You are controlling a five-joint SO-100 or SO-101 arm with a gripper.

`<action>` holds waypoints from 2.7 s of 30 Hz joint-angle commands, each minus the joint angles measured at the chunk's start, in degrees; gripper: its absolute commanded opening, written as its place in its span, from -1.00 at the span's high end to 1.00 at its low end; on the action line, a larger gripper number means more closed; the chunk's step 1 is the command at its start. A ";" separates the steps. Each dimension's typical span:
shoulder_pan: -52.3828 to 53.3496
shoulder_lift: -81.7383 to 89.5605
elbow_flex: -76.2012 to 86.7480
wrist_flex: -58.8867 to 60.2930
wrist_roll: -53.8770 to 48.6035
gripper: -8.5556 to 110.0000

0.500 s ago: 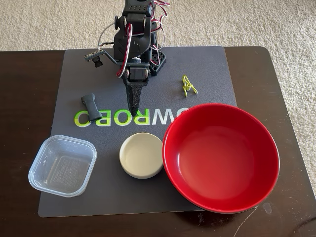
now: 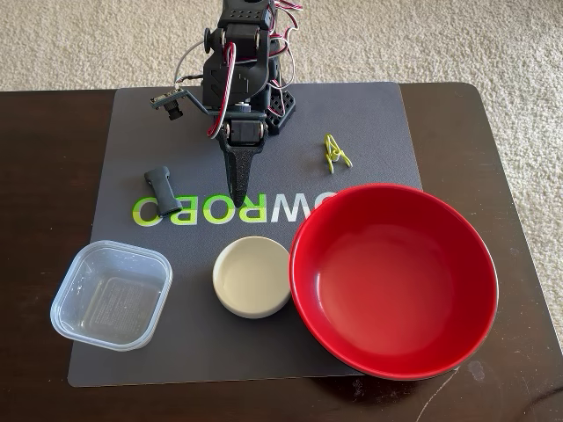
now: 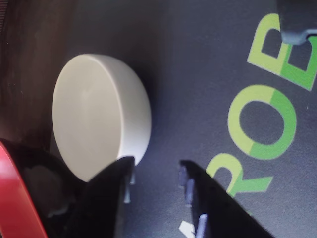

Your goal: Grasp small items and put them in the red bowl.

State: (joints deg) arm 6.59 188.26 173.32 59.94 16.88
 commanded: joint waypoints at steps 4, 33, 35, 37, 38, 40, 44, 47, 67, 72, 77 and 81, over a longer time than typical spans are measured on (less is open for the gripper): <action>-1.14 0.35 -0.18 0.18 0.35 0.65; -1.14 0.35 -0.18 0.18 0.35 0.65; -1.14 0.35 -0.18 0.18 0.35 0.65; -1.14 0.35 -0.18 0.18 0.35 0.65; -1.14 0.35 -0.18 0.18 0.35 0.65; -1.14 0.35 -0.18 0.18 0.35 0.65; -1.14 0.35 -0.18 0.18 0.35 0.65; -1.14 0.35 -0.18 0.18 0.35 0.65; -1.14 0.35 -0.18 0.18 0.35 0.65; -1.14 0.35 -0.18 0.18 0.35 0.65; -1.32 0.35 -0.09 0.18 0.79 0.68; -6.86 0.44 0.53 0.18 8.79 0.85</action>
State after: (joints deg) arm 3.25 188.35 173.76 60.03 20.65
